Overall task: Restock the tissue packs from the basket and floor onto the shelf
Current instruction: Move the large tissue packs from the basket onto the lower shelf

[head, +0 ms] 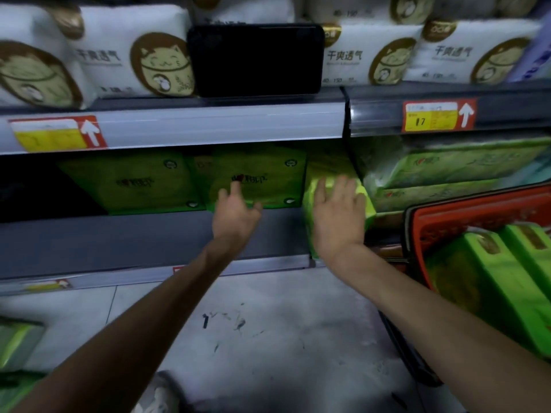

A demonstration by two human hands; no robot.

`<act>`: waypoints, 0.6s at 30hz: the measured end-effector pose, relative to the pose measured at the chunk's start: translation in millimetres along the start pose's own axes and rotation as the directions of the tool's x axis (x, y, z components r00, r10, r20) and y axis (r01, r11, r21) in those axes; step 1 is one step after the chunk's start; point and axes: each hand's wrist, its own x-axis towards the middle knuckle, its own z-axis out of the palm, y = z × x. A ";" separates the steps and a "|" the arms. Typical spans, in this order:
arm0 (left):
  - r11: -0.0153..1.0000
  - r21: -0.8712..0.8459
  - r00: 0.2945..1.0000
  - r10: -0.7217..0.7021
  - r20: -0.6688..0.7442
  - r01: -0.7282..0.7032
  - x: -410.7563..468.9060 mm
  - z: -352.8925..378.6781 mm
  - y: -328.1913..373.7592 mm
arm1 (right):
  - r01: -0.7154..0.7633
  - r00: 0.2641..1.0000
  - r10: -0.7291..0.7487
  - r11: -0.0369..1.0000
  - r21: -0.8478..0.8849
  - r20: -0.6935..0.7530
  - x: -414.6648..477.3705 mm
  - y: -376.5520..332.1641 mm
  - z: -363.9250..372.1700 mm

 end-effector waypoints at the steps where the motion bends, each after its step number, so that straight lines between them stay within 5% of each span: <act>1: 0.995 0.094 0.999 0.038 -0.033 -0.035 5.5 -11.9 -6.5 | 0.104 0.993 -0.101 0.993 0.055 -0.054 -2.3 -9.9 -3.1; 4: 0.947 0.312 0.997 0.061 0.054 -0.075 17.9 -30.3 -22.7 | 0.314 0.947 -0.317 0.892 0.325 -0.046 7.2 -40.7 -9.7; 10: 0.912 0.391 0.984 0.064 0.165 -0.125 35.7 -27.4 -39.3 | 0.103 0.953 -0.224 0.872 0.479 0.203 57.9 -72.8 1.4; 18: 0.934 0.337 0.980 0.060 0.189 -0.122 39.8 -27.4 -39.6 | 0.113 0.952 -0.239 0.856 0.504 0.192 61.3 -70.4 15.9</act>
